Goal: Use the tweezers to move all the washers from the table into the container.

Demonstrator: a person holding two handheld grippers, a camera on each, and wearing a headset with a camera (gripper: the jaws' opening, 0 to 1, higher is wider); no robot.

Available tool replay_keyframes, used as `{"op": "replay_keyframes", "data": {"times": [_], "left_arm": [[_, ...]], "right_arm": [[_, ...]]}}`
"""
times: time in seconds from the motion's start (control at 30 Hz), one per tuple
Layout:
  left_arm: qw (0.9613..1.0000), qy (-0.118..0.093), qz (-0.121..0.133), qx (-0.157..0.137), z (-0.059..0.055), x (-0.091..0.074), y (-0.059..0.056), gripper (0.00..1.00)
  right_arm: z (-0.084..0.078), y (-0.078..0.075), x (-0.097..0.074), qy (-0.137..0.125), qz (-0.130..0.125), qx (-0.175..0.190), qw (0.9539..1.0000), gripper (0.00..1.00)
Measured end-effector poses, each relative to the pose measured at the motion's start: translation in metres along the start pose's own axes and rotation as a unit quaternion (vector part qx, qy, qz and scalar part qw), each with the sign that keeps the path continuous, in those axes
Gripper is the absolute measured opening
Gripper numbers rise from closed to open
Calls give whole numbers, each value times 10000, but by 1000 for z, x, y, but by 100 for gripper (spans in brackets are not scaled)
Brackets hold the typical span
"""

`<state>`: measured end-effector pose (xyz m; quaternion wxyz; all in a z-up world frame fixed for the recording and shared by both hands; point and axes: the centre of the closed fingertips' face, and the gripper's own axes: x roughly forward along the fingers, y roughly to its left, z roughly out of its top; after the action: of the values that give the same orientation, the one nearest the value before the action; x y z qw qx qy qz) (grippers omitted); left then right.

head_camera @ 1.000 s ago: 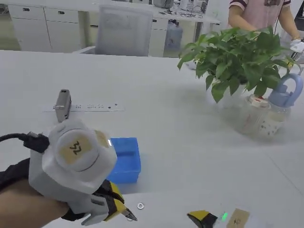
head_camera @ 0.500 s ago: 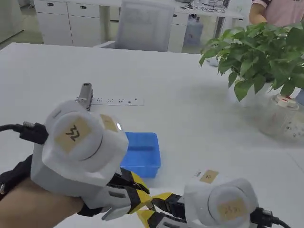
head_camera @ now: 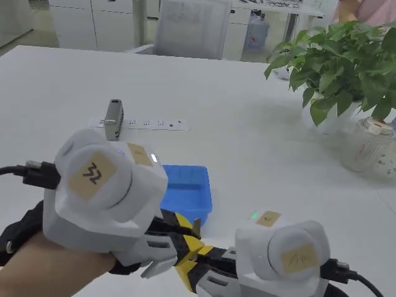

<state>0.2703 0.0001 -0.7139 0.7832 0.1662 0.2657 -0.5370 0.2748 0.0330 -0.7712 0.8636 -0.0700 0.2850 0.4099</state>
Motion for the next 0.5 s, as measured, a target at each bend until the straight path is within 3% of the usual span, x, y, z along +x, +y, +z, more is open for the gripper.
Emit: {"op": "replay_keyframes", "data": {"times": [0.1, 0.2, 0.3, 0.5], "left_arm": [[9999, 87, 1, 66, -4, 5, 2, 0], [9999, 13, 75, 71, -4, 7, 8, 0], [9997, -164, 205, -11, -2, 11, 17, 0], [9992, -129, 364, 79, -14, 26, 29, 1]], "right_arm": [[-1, -9, -1, 1, -206, -3, 9998, 10], [-5, -15, -11, -29, -317, 165, 9994, 26], [-12, -23, -33, 89, -652, -12, 9978, 37], [-25, -28, -80, 271, -1195, -301, 9920, 50]]}}
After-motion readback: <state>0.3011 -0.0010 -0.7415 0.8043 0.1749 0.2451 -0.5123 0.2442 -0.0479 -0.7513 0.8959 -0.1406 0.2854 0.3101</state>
